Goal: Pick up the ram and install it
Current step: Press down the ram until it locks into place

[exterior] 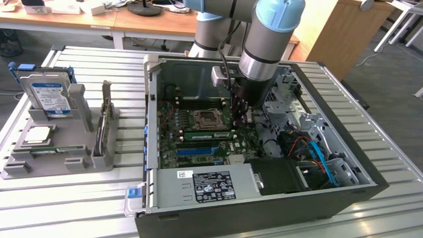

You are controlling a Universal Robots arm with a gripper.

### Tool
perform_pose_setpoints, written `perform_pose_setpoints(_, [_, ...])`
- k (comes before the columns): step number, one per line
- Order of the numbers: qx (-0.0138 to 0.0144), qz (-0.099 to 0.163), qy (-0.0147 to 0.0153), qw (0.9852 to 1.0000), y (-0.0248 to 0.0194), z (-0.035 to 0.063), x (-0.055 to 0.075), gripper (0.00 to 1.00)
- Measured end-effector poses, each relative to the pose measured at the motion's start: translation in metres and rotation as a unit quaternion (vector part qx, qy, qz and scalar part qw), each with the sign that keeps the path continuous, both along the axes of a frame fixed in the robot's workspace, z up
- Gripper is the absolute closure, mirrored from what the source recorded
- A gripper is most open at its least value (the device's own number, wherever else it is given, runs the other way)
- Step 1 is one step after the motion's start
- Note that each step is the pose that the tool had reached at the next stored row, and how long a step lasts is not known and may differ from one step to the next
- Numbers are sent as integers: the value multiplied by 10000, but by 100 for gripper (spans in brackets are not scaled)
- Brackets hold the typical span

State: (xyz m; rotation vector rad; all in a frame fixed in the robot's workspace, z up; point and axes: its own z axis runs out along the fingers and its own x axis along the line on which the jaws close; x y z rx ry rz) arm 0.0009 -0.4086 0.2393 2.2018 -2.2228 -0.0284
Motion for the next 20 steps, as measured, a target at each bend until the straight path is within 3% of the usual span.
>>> perform_pose_setpoints(5, [1,0,-3,10000,2,-7,0,89])
perform_pose_setpoints(12, [0,0,-44,10000,0,-54,0,89])
perform_pose_setpoints(20, [1,0,-46,10000,1,-73,0,89])
